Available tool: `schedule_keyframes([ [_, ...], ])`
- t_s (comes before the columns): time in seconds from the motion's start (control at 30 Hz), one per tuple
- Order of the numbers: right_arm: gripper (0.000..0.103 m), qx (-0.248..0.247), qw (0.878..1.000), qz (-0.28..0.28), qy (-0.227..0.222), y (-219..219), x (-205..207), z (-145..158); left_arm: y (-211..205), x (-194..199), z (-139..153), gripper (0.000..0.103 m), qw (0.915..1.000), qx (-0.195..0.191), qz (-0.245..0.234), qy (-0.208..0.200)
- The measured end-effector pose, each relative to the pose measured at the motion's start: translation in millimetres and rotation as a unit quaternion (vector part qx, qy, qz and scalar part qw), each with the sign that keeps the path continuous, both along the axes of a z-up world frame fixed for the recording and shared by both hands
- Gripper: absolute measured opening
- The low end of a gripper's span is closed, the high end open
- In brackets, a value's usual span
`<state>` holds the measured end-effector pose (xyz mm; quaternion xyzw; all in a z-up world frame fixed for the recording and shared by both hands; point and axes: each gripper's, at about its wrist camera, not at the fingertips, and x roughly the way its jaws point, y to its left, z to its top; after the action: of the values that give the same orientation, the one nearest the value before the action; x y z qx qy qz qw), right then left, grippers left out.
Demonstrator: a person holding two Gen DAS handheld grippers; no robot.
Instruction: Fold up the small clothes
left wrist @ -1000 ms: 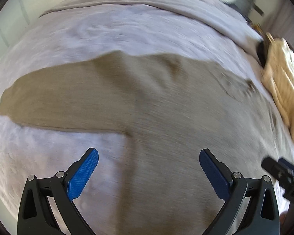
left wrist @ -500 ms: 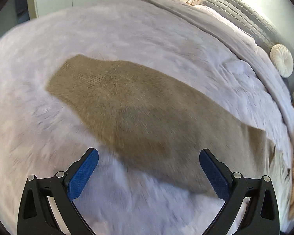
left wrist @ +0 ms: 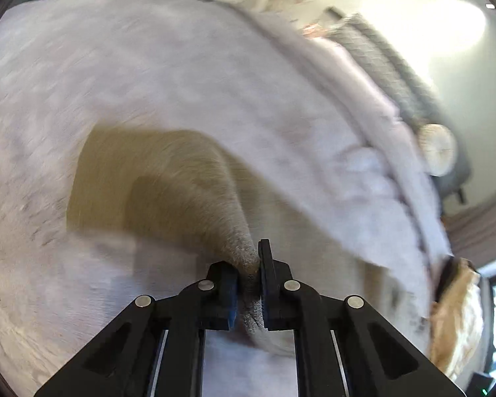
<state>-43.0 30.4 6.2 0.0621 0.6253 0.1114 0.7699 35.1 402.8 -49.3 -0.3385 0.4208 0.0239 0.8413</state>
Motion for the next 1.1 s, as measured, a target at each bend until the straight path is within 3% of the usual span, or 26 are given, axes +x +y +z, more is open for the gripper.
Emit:
schedule_keyframes([
  [0.1,0.103,0.009,1.000,-0.021,-0.008,-16,-1,2,-27,6,26,0.012,0.9972,-0.020,-0.054,-0.049],
  [0.23,0.103,0.016,0.998,-0.051,-0.021,-44,-7,10,-78,18,62,0.012,0.9847,-0.043,-0.137,-0.099],
  [0.33,0.103,0.016,0.996,-0.079,-0.034,-70,-13,15,-138,24,86,0.012,0.9703,-0.051,-0.205,-0.118],
  [0.47,0.103,0.010,0.990,-0.134,-0.051,-120,-23,21,-228,21,100,0.012,0.9433,-0.053,-0.302,-0.126],
  [0.6,0.103,0.010,0.979,-0.198,-0.047,-174,-37,16,-321,19,89,0.012,0.9169,-0.058,-0.381,-0.105],
  [0.7,0.103,0.007,0.970,-0.241,-0.035,-212,-49,6,-382,13,70,0.012,0.9002,-0.018,-0.427,-0.084],
  [0.83,0.103,-0.002,0.963,-0.267,-0.016,-238,-60,-10,-435,8,25,0.012,0.8882,0.043,-0.456,-0.032],
  [0.9,0.103,-0.003,0.962,-0.274,-0.007,-245,-63,-16,-447,4,7,0.019,0.8855,0.081,-0.458,-0.006],
  [0.97,0.103,-0.005,0.962,-0.274,-0.005,-247,-62,-19,-448,2,1,0.055,0.8856,0.110,-0.451,0.007],
  [1.03,0.103,-0.009,0.964,-0.264,-0.009,-247,-57,-19,-435,-5,9,0.058,0.8912,0.128,-0.435,-0.009],
  [1.1,0.103,-0.018,0.968,-0.248,-0.018,-241,-47,-16,-423,-8,17,0.066,0.8873,0.136,-0.441,-0.006],
])
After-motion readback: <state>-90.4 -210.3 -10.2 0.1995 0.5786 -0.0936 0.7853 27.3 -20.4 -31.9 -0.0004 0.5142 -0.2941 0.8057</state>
